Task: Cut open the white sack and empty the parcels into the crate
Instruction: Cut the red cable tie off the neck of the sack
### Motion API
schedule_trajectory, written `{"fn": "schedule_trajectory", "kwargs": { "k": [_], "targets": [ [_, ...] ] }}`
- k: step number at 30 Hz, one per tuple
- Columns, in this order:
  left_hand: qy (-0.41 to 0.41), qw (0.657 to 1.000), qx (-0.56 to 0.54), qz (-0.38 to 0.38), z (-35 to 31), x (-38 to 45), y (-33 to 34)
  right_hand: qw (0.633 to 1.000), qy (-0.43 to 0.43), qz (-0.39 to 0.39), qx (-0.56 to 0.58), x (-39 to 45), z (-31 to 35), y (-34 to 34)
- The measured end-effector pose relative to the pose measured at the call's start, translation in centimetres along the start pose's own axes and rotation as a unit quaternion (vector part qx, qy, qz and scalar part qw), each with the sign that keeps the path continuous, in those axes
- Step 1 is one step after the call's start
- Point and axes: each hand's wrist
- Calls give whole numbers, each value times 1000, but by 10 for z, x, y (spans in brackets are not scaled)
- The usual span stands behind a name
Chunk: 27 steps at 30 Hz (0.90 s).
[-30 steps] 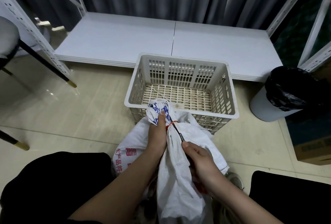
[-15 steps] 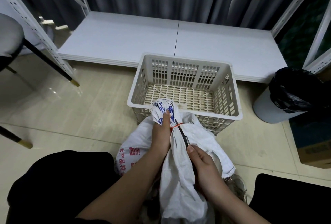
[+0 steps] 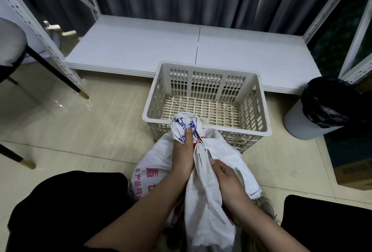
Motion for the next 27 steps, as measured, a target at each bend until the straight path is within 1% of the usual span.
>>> {"fn": "schedule_trajectory", "kwargs": {
  "k": [2,6,11,17,19,21,25,27],
  "targets": [
    [-21,1000,-18,6,-1,1,-1,1000,-17,-6,3,-1,-1,0],
    [-40,999,-29,-10,-5,4,-5,1000,-26,5,11,-7,-4,4],
    [-32,999,-16,-6,-7,6,-5,999,-12,-4,37,-11,-8,6],
    [-29,999,-19,10,-5,4,-3,1000,1,-15,7,-14,-7,3],
    [-28,999,-11,18,-3,2,-1,1000,0,-23,13,-11,-3,2],
    [-21,1000,-7,9,-3,1,-1,999,4,-31,18,-9,3,2],
    [-4,1000,-6,-5,-2,1,-1,1000,13,-5,6,-8,13,5],
    [-2,1000,0,-2,0,1,0,1000,12,-11,13,-8,14,3]
  ]
}}
Point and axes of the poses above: each hand's wrist, its own x-axis towards the middle knuckle, its own y-axis out of the palm, z = x × y, and after that the axes turned 3 degrees about z, right-handed
